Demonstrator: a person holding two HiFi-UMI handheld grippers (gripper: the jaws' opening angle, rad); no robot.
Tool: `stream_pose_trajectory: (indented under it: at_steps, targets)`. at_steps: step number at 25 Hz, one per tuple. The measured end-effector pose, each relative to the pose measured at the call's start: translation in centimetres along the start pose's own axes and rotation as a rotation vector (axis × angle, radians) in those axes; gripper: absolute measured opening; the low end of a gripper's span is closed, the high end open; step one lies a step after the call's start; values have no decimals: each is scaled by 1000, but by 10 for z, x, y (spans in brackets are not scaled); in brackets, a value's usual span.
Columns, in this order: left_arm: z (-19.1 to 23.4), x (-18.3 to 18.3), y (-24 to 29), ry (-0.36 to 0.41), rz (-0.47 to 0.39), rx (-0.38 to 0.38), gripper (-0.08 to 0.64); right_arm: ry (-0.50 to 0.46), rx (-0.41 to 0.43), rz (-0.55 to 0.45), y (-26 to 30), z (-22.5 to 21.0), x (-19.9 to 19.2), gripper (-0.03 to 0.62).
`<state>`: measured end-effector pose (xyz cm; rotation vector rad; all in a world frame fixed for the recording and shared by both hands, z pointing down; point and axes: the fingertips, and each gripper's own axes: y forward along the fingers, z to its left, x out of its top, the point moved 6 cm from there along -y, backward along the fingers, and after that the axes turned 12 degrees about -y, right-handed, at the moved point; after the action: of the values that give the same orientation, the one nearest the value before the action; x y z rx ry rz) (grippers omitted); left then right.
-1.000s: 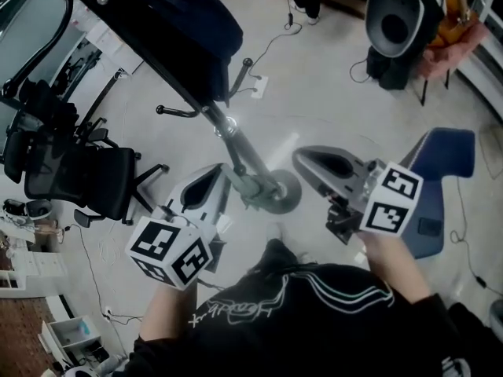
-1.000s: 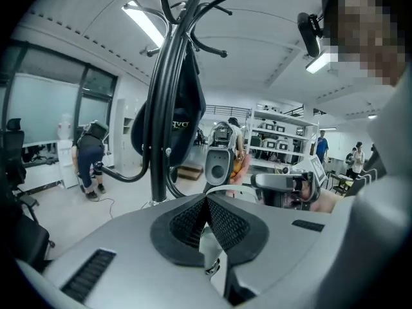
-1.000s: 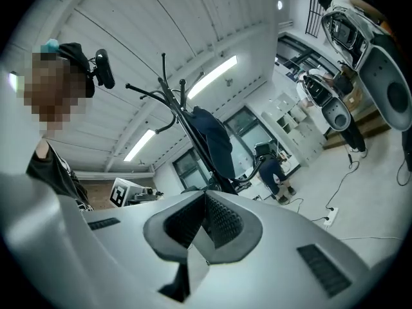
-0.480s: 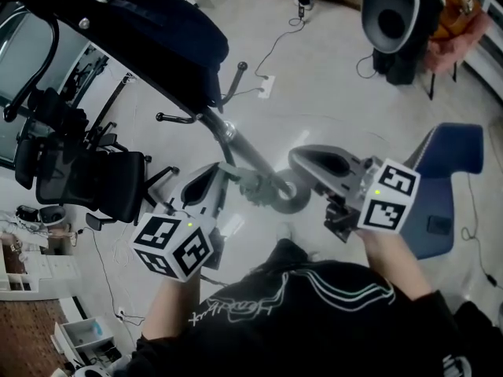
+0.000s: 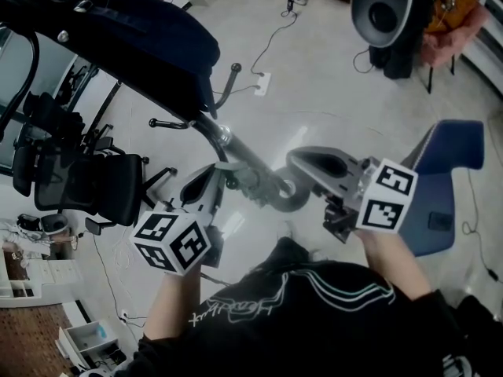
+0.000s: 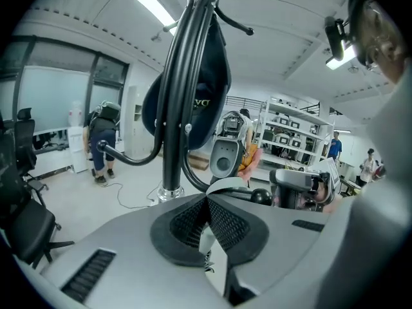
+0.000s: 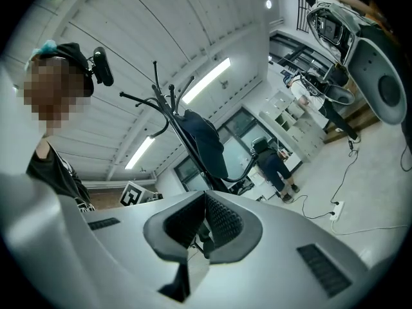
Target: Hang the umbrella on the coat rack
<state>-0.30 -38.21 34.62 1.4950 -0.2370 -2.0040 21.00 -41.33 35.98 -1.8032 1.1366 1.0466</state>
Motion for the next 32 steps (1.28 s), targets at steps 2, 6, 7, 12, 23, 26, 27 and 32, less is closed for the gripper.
stream_pose_trajectory:
  at_steps: [2, 6, 7, 12, 23, 26, 27, 32]
  targets:
    - [3, -4, 4, -14, 10, -6, -3, 3, -6, 1, -1, -1, -1, 14]
    - [8, -11, 10, -31, 17, -7, -3, 8, -15, 3, -2, -3, -4, 14]
    - [10, -12, 11, -34, 18, -7, -3, 7, -17, 3, -2, -4, -4, 14]
    - [22, -25, 16, -54, 29, -15, -3, 17, -19, 10, -1, -3, -9, 14]
    - [25, -32, 32, -103, 9, -131, -3, 22, -9, 40, 12, 0, -17, 14]
    - [27, -33, 33, -110, -3, -165, -2, 29, -11, 51, 13, -1, -19, 13]
    - [27, -33, 34, -115, -5, -170, -2, 32, -8, 53, 13, 0, -19, 14]
    - [26, -41, 32, -113, 21, -178, 37, 23, 20, 72, 14, 9, -17, 14]
